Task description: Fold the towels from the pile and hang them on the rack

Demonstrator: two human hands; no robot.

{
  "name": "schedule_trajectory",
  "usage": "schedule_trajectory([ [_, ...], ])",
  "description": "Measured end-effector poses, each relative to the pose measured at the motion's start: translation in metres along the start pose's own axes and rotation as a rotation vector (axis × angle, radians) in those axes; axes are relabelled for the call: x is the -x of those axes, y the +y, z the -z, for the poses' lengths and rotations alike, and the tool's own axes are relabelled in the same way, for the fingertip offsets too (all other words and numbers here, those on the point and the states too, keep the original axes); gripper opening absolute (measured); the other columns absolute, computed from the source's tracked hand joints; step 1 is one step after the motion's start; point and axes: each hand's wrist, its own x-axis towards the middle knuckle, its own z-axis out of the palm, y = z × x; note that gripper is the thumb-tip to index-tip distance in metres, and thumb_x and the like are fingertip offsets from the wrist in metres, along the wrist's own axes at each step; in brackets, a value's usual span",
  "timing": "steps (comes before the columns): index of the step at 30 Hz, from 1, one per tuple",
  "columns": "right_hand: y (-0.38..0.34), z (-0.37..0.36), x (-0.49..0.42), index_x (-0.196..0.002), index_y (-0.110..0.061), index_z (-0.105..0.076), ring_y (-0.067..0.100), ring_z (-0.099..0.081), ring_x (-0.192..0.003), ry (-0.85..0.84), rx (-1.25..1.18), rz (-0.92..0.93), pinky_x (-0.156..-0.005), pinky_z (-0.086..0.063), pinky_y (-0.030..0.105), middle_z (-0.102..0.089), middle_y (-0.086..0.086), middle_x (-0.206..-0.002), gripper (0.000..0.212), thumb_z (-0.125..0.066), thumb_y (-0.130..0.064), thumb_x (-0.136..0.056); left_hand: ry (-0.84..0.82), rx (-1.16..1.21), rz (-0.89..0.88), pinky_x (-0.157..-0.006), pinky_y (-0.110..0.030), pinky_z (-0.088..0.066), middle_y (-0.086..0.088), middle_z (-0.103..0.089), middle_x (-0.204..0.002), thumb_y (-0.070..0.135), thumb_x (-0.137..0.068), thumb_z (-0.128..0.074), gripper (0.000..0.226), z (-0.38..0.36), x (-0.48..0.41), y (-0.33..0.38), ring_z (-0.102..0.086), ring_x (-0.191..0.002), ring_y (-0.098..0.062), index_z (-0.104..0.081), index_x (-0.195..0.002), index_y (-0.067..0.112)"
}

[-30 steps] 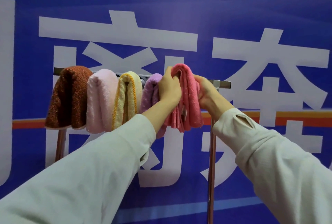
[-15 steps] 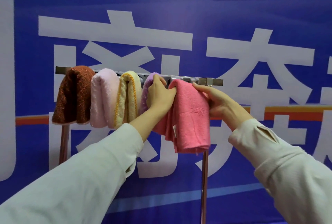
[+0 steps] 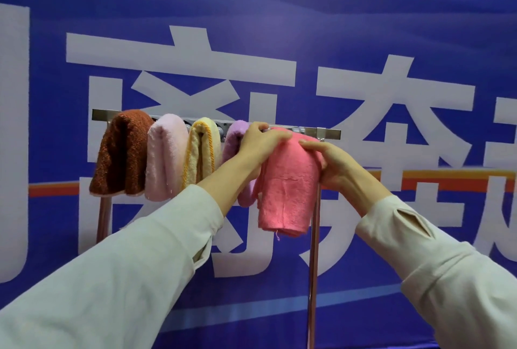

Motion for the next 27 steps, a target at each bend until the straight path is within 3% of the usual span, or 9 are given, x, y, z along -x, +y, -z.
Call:
schedule_trajectory([
  [2,0.000,0.000,0.004,-0.118,-0.010,-0.061,0.026,-0.065,-0.082,-0.008,-0.051,0.010,-0.068,-0.051,0.035,-0.069,0.012,-0.099,0.038,-0.065,-0.029,-0.085,-0.013,0.031,0.017,-0.089,-0.035,-0.049,-0.004,-0.053,-0.128,0.015,-0.079,-0.072,0.061,-0.001,-0.004,-0.002,-0.054,-0.114,-0.022,-0.045,-0.134,0.014],
  [4,0.002,0.000,0.005,-0.116,-0.009,-0.060,0.024,-0.065,-0.078,-0.023,-0.118,0.042,-0.068,-0.052,0.034,-0.068,0.012,-0.093,0.031,-0.060,-0.025,-0.089,-0.058,0.032,0.063,-0.073,-0.030,-0.048,-0.005,-0.053,-0.130,0.016,-0.084,-0.069,0.060,-0.003,-0.003,-0.003,-0.056,-0.111,-0.022,-0.041,-0.137,0.014],
  [11,0.012,0.000,0.005,-0.120,-0.006,-0.058,0.027,-0.063,-0.086,0.000,-0.122,0.091,-0.075,-0.051,0.037,-0.066,0.016,-0.101,0.034,-0.059,-0.022,-0.091,-0.202,-0.021,0.291,-0.060,-0.031,-0.052,-0.009,-0.064,-0.098,0.044,-0.089,-0.060,0.048,-0.002,0.001,-0.011,-0.062,-0.077,-0.021,-0.053,-0.124,0.013],
  [15,0.011,0.002,0.008,-0.119,-0.008,-0.059,0.027,-0.063,-0.089,0.020,-0.060,0.107,-0.073,-0.052,0.036,-0.066,0.016,-0.106,0.033,-0.061,-0.025,-0.090,-0.158,0.060,0.242,-0.064,-0.029,-0.050,-0.007,-0.063,-0.097,0.035,-0.088,-0.065,0.044,-0.006,-0.002,-0.016,-0.059,-0.079,-0.019,-0.057,-0.122,0.008],
  [18,0.009,0.003,0.013,-0.105,-0.013,-0.060,0.024,-0.062,-0.085,0.027,0.064,0.106,-0.071,-0.051,0.034,-0.065,0.011,-0.099,0.021,-0.062,-0.027,-0.090,-0.098,0.100,0.229,-0.058,-0.029,-0.049,-0.008,-0.064,-0.094,0.019,-0.087,-0.066,0.037,-0.008,-0.003,-0.015,-0.061,-0.074,-0.018,-0.056,-0.120,0.006],
  [20,0.009,0.004,0.015,-0.110,-0.015,-0.059,0.024,-0.063,-0.088,0.011,0.089,0.110,-0.071,-0.051,0.034,-0.065,0.011,-0.104,0.025,-0.063,-0.029,-0.090,-0.099,0.137,0.246,-0.056,-0.030,-0.046,-0.008,-0.063,-0.093,0.013,-0.086,-0.066,0.036,-0.008,-0.004,-0.012,-0.060,-0.075,-0.019,-0.057,-0.120,0.005],
  [23,0.010,0.007,0.017,-0.106,-0.013,-0.063,0.023,-0.066,-0.085,0.052,0.194,0.149,-0.070,-0.055,0.033,-0.069,0.011,-0.099,0.039,-0.058,-0.048,-0.090,-0.097,0.168,0.227,-0.065,-0.033,-0.046,-0.008,-0.064,-0.100,0.013,-0.086,-0.068,0.037,-0.007,-0.005,-0.007,-0.059,-0.085,-0.020,-0.058,-0.120,0.004],
  [25,0.009,0.013,0.017,-0.076,-0.012,-0.065,0.017,-0.062,-0.068,0.266,0.397,0.263,-0.067,-0.052,0.031,-0.067,0.007,-0.075,0.053,-0.048,-0.061,-0.091,-0.097,0.090,0.140,-0.081,-0.035,-0.046,-0.009,-0.064,-0.115,0.013,-0.088,-0.065,0.037,-0.006,-0.006,-0.002,-0.058,-0.102,-0.022,-0.058,-0.123,0.002],
  [27,0.005,0.018,0.011,-0.067,-0.011,-0.062,0.015,-0.055,-0.064,0.451,0.514,0.464,-0.066,-0.047,0.031,-0.062,0.002,-0.068,0.054,-0.044,-0.053,-0.096,-0.155,-0.022,0.072,-0.097,-0.039,-0.043,-0.009,-0.064,-0.119,0.011,-0.087,-0.061,0.030,-0.004,-0.010,0.003,-0.056,-0.111,-0.024,-0.063,-0.116,0.005],
])
